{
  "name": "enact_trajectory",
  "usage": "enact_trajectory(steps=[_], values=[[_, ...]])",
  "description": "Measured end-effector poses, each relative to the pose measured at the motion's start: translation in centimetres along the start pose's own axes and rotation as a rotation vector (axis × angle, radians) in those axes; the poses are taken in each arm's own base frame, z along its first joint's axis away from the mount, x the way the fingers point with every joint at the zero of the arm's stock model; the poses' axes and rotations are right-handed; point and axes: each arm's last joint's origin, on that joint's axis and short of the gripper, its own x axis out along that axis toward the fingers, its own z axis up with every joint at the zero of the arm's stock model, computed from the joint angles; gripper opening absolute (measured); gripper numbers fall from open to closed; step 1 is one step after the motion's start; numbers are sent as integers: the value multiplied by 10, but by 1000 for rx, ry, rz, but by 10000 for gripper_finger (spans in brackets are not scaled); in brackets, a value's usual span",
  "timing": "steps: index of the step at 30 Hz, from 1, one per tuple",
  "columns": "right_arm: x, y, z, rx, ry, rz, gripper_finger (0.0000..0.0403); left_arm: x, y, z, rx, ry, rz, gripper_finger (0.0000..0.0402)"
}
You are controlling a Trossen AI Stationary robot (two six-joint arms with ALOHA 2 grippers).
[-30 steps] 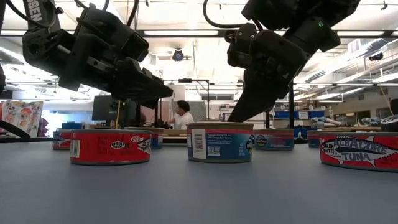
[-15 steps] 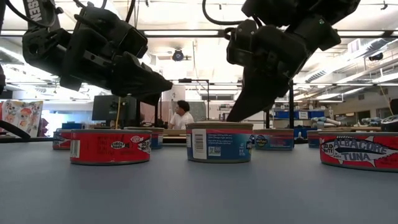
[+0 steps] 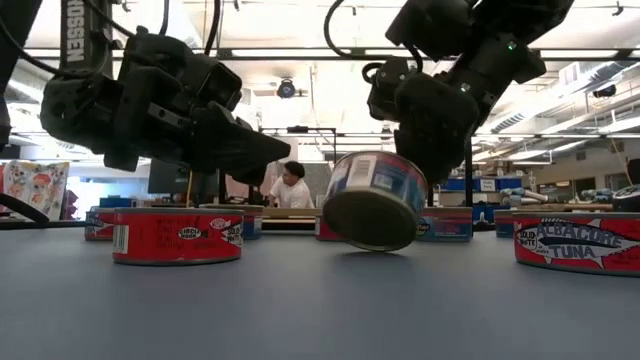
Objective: Stack canned seafood by type on shelf
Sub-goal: Put the blue tuna can on the shelf
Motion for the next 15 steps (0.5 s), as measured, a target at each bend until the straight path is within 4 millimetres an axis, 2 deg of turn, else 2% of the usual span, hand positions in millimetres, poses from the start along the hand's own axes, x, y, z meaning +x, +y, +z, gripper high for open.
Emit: enact_trajectory(steps=[15], values=[[1,-14,1,3,35,-38,7,-1,2,0,9,-7,9,5]])
